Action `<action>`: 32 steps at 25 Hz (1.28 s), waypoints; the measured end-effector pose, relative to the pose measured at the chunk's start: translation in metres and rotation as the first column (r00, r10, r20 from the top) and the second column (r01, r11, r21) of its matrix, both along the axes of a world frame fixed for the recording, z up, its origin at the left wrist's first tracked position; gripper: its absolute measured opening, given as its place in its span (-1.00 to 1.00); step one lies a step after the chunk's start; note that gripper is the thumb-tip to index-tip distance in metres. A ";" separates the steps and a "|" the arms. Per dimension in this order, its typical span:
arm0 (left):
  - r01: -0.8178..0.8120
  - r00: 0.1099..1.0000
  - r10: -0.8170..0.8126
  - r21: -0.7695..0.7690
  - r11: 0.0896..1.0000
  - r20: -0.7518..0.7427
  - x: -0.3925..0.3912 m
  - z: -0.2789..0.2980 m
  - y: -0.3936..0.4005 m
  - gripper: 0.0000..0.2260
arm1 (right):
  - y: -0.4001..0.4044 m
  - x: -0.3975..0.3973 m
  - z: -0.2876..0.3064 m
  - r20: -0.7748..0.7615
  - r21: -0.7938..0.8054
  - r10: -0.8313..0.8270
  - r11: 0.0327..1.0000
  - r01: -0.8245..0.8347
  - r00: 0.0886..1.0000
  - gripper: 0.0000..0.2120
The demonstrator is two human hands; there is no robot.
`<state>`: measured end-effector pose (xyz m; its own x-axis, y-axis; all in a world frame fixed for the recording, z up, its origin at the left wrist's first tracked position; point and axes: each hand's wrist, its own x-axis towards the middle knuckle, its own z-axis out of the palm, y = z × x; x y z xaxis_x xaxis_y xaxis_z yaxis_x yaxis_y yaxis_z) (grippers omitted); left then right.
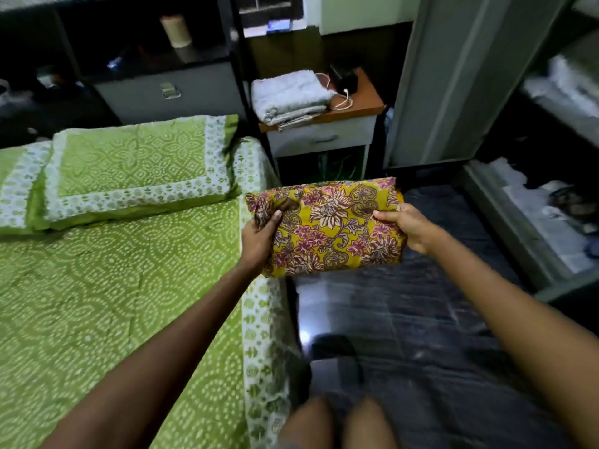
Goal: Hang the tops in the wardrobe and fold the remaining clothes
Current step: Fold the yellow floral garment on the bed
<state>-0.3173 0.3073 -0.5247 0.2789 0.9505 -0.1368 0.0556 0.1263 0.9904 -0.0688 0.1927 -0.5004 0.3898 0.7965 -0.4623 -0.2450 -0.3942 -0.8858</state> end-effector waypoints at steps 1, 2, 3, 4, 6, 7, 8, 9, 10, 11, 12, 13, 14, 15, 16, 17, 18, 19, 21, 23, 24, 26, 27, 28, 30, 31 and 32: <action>0.014 1.000 -0.014 -0.006 1.000 0.009 0.013 0.028 -0.003 -0.77 | -0.007 0.010 0.029 0.000 0.005 -0.021 1.000 0.021 1.000 -0.92; 0.027 0.999 -0.027 -0.012 1.000 0.021 0.025 0.057 -0.006 -0.77 | -0.013 0.020 0.059 0.004 0.006 -0.043 0.999 0.043 0.999 -0.92; 0.051 0.998 -0.050 -0.018 0.999 0.029 0.036 0.089 -0.007 -0.78 | -0.020 0.029 0.092 0.006 0.011 -0.066 0.998 0.066 0.998 -0.92; 0.075 0.996 -0.074 -0.023 0.997 0.040 0.046 0.118 -0.008 -0.78 | -0.025 0.035 0.121 0.008 0.014 -0.077 0.997 0.077 0.997 -0.92; 0.118 0.992 -0.118 -0.011 0.993 0.034 0.066 0.175 -0.005 -0.81 | -0.037 0.049 0.177 0.023 0.022 -0.100 0.995 0.100 0.995 -0.91; 0.145 0.989 -0.145 0.003 0.989 0.024 0.076 0.204 -0.005 -0.83 | -0.044 0.056 0.205 0.028 0.032 -0.118 0.993 0.117 0.993 -0.90; 0.174 0.984 -0.174 0.020 0.985 0.023 0.086 0.231 -0.007 -0.84 | -0.052 0.062 0.231 0.030 0.048 -0.146 0.988 0.145 0.989 -0.89; 0.199 0.980 -0.200 0.041 0.979 0.023 0.097 0.256 -0.009 -0.82 | -0.060 0.068 0.255 0.042 0.068 -0.179 0.982 0.176 0.983 -0.89; 0.222 0.974 -0.224 0.057 0.973 0.027 0.107 0.276 -0.011 -0.80 | -0.067 0.075 0.274 0.061 0.085 -0.213 0.974 0.208 0.975 -0.89; 0.252 0.966 -0.255 0.068 0.965 0.034 0.117 0.292 -0.014 -0.80 | -0.075 0.081 0.288 0.075 0.101 -0.240 0.968 0.232 0.968 -0.89; 0.280 0.958 -0.284 0.070 0.958 0.051 0.127 0.302 -0.016 -0.82 | -0.081 0.087 0.297 0.080 0.116 -0.253 0.963 0.243 0.964 -0.90; 0.301 0.950 -0.305 0.065 0.951 0.068 0.135 0.310 -0.017 -0.86 | -0.084 0.094 0.303 0.081 0.127 -0.263 0.959 0.252 0.961 -0.90; 0.315 0.943 -0.320 0.062 0.947 0.088 0.146 0.316 -0.018 -0.89 | -0.087 0.101 0.308 0.083 0.138 -0.272 0.956 0.260 0.959 -0.90; 0.321 0.941 -0.326 0.064 0.945 0.095 0.156 0.318 -0.016 -0.88 | -0.089 0.109 0.311 0.085 0.144 -0.284 0.952 0.271 0.955 -0.91; 0.327 0.937 -0.332 0.063 0.943 0.105 0.167 0.319 -0.013 -0.85 | -0.089 0.117 0.313 0.087 0.143 -0.298 0.948 0.284 0.951 -0.92; 0.338 0.934 -0.342 0.058 0.940 0.104 0.178 0.319 -0.009 -0.81 | -0.087 0.126 0.314 0.092 0.139 -0.311 0.945 0.297 0.946 -0.91; 0.347 0.930 -0.351 0.052 0.936 0.111 0.189 0.318 -0.005 -0.77 | -0.084 0.134 0.316 0.105 0.133 -0.320 0.943 0.306 0.941 -0.87; 0.352 0.928 -0.355 0.045 0.935 0.116 0.200 0.316 0.000 -0.75 | -0.079 0.144 0.318 0.126 0.130 -0.326 0.942 0.310 0.937 -0.82; 0.355 0.925 -0.355 0.024 0.934 0.133 0.225 0.315 0.011 -0.72 | -0.063 0.165 0.326 0.194 0.124 -0.341 0.939 0.322 0.920 -0.77; 0.357 0.923 -0.354 0.007 0.934 0.153 0.253 0.316 0.030 -0.73 | -0.041 0.191 0.336 0.259 0.118 -0.354 0.935 0.334 0.899 -0.77; 0.358 0.921 -0.353 -0.002 0.934 0.164 0.271 0.318 0.043 -0.73 | -0.027 0.208 0.340 0.280 0.117 -0.359 0.933 0.340 0.890 -0.78; 0.370 0.915 -0.365 0.002 0.929 0.174 0.309 0.324 0.074 -0.75 | 0.002 0.241 0.348 0.310 0.113 -0.373 0.928 0.356 0.874 -0.84; 0.385 0.908 -0.380 0.009 0.923 0.177 0.328 0.327 0.088 -0.75 | 0.015 0.258 0.352 0.321 0.106 -0.380 0.925 0.366 0.867 -0.89; 0.401 0.899 -0.397 0.017 0.916 0.183 0.349 0.330 0.102 -0.76 | 0.028 0.276 0.356 0.331 0.095 -0.390 0.920 0.380 0.860 -0.93; 0.417 0.889 -0.415 0.030 0.908 0.193 0.382 0.335 0.120 -0.80 | 0.045 0.306 0.366 0.367 0.045 -0.387 0.916 0.399 0.846 -0.95; 0.433 0.880 -0.432 0.036 0.900 0.198 0.402 0.340 0.131 -0.83 | 0.054 0.324 0.371 0.381 0.035 -0.397 0.909 0.416 0.835 -0.93; 0.454 0.867 -0.451 0.037 0.890 0.212 0.424 0.344 0.141 -0.86 | 0.062 0.345 0.375 0.384 0.042 -0.422 0.896 0.442 0.821 -0.87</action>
<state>0.1070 0.4478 -0.1806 0.7018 0.7113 -0.0391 -0.0982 0.1511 0.9836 0.2758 0.2548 -0.1252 0.8391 0.4867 -0.2431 -0.0543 -0.3697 -0.9276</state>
